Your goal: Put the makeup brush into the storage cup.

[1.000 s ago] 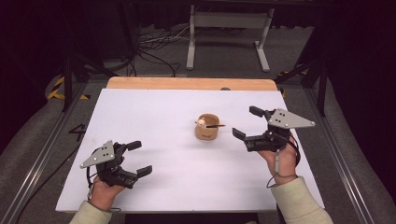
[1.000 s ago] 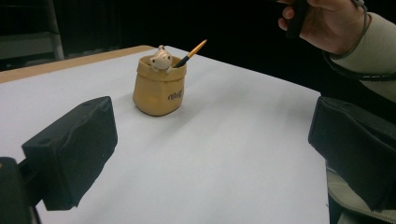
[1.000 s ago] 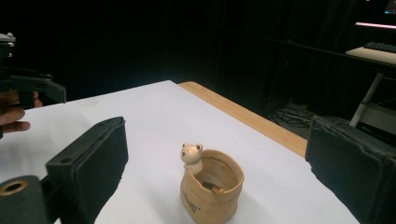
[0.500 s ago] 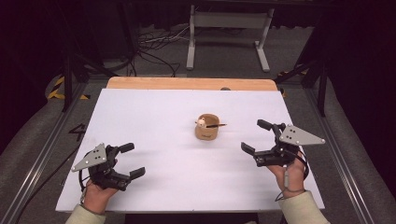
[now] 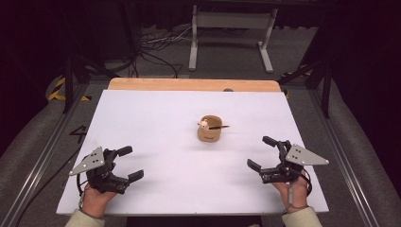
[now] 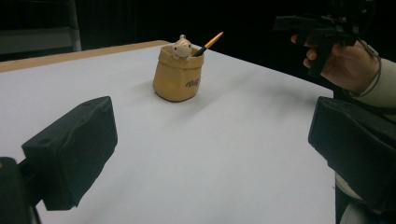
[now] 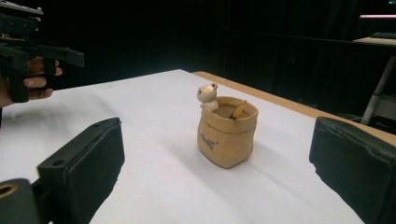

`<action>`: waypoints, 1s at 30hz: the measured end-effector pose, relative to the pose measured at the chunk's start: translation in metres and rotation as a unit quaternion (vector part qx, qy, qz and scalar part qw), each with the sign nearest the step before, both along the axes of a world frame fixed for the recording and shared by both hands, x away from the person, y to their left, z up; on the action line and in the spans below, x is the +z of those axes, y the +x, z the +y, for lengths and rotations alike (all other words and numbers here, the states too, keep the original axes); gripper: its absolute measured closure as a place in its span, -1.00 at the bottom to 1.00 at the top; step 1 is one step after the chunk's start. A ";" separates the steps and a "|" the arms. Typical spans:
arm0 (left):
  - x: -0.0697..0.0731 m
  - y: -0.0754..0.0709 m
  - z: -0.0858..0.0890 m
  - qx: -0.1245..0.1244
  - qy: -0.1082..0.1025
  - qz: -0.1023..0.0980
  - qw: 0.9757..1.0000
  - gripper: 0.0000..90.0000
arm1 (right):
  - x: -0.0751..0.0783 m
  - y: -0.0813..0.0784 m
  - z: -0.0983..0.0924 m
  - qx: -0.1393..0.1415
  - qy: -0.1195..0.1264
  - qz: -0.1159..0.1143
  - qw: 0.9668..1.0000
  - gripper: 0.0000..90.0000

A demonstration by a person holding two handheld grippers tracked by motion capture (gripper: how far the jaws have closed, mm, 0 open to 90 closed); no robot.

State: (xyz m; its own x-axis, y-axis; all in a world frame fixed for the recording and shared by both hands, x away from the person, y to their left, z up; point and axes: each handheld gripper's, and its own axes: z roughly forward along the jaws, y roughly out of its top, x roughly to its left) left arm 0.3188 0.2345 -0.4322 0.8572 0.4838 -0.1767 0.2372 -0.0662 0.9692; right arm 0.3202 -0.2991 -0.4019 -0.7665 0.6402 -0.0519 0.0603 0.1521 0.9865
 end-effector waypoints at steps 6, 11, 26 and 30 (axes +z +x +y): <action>-0.003 0.000 0.000 0.002 0.004 -0.006 1.000 -0.96 | -0.013 -0.004 -0.003 0.002 0.006 -0.005 1.000 -0.94; -0.008 0.001 -0.001 0.012 0.011 -0.007 1.000 -0.96 | -0.028 -0.004 -0.005 0.001 0.007 -0.012 1.000 -0.94; -0.023 0.008 -0.002 0.040 0.016 0.006 0.999 -0.96 | -0.050 0.002 -0.002 -0.004 -0.014 0.016 1.000 -0.93; -0.023 0.008 -0.002 0.039 0.015 0.003 0.999 -0.96 | -0.050 0.002 0.000 -0.002 -0.015 0.012 1.000 -0.93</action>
State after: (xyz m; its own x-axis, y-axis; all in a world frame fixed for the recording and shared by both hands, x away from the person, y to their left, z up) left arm 0.3270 0.2324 -0.4555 0.8160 0.5535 -0.1666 0.2489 -0.0763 0.9655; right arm 0.3222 -0.2994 -0.4523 -0.7648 0.6421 -0.0526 0.0854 0.1819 0.9796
